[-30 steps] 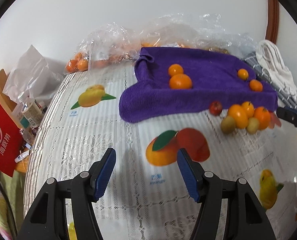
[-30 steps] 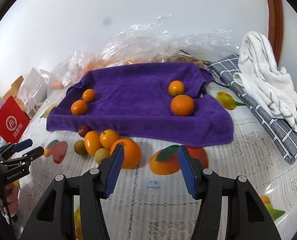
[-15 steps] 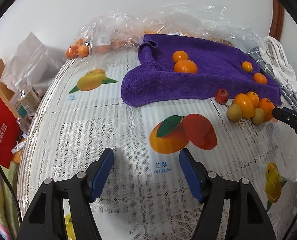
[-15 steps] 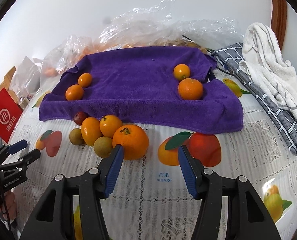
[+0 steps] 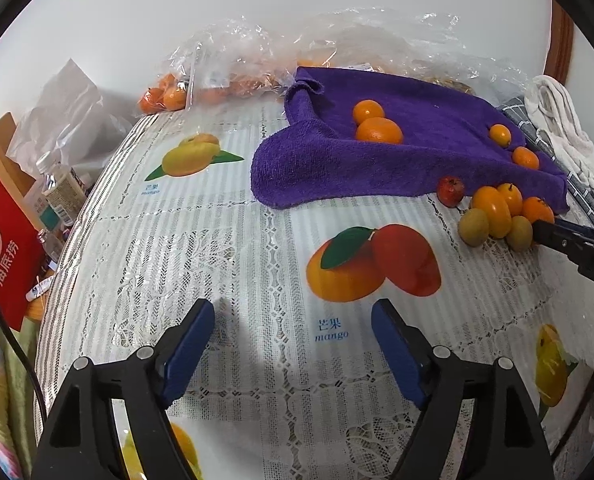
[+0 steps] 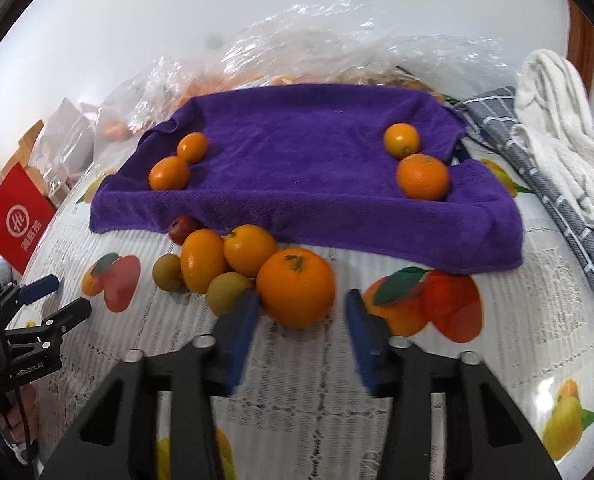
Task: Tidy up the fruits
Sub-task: 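Reach the right tool to the loose fruit and grasp a large orange, then carry the orange toward the towel with the right tool while the left tool grasps a yellow-green fruit, then set the orange on the towel with the right tool while the left tool lowers the yellow-green fruit, then open the left tool to release the yellow-green fruit on the towel, then reach the right tool to the sheet and grasp a yellow-green fruit, then grasp a small red fruit with the left tool while the right tool holds the yellow-green fruit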
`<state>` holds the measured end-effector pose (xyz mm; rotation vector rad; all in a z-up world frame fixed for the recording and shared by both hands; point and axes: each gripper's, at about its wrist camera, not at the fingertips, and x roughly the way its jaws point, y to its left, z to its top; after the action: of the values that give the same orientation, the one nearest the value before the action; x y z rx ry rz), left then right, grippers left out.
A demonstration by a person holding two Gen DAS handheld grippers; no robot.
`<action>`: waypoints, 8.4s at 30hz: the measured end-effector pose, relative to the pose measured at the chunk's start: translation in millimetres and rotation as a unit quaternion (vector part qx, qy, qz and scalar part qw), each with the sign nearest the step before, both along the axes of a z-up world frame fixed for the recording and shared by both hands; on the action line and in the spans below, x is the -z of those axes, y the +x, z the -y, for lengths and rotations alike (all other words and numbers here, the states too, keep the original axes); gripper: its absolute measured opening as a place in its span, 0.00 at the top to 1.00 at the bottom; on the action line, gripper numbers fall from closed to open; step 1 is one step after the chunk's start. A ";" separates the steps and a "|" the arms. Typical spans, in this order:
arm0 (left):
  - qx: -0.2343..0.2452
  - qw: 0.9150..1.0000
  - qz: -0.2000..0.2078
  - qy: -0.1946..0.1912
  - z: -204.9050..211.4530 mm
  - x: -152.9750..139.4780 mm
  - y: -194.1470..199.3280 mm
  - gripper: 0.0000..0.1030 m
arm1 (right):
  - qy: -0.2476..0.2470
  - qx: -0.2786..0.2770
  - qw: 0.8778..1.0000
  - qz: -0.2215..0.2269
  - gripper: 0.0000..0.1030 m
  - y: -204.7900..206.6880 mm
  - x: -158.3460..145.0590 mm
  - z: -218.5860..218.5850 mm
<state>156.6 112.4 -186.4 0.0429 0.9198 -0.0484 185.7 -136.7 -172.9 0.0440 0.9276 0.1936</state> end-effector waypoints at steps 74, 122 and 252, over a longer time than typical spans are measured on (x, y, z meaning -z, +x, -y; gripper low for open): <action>-0.018 0.993 0.087 -0.078 40.8 -114.3 77.7 0.78 | 0.021 -0.007 0.997 0.079 0.59 48.2 -80.9 76.8; 0.032 0.991 0.052 -0.120 52.2 -29.9 119.6 0.78 | -0.005 -0.042 0.999 0.012 0.57 104.8 2.2 27.9; 0.047 0.983 0.006 -0.175 88.0 -3.4 67.5 0.78 | 0.013 -0.010 0.999 0.035 0.73 -7.7 10.7 82.2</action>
<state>224.0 24.3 -183.0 -0.2400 0.8868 -0.2963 178.0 -218.8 -183.5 0.0521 0.8566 0.2237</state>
